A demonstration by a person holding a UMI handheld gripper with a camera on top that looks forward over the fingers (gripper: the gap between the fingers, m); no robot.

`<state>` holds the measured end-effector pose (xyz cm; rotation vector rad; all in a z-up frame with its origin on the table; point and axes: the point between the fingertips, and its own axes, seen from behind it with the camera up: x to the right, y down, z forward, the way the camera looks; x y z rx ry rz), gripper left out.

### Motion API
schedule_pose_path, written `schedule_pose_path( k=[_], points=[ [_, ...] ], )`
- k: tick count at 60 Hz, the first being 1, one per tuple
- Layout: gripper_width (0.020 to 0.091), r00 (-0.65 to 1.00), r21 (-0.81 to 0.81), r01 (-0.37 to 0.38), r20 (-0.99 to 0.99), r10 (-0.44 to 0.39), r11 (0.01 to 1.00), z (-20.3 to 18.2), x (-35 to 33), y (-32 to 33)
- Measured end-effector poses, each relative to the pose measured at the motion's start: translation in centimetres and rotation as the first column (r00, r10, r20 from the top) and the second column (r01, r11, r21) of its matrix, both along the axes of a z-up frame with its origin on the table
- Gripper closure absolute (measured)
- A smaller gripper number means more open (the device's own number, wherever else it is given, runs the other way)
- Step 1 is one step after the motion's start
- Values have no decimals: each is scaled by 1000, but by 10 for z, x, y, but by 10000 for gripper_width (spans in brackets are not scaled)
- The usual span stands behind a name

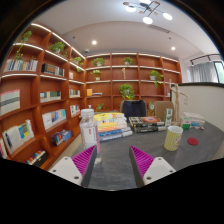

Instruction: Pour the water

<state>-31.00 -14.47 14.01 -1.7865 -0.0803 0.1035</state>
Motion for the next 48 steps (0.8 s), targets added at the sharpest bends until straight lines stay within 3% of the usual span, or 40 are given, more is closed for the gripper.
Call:
schedule_pose_path(
  k=[3, 7, 12, 33, 35, 40, 48],
  points=[
    [430, 999, 7, -29, -18, 29, 1000, -35, -49, 15],
    [431, 998, 9, -65, -21, 65, 998, -47, -78, 29],
    [426, 996, 10, -84, 2, 84, 996, -51, -95, 45],
    [425, 999, 32, -44, 26, 43, 998, -50, -115, 105],
    [442, 999, 37, -43, 15, 43, 998, -50, -117, 109],
    [568, 999, 55, -41, -8, 41, 998, -48, -119, 115],
    [613, 1000, 83, -29, 2, 29, 996, -47, -117, 119]
  ],
)
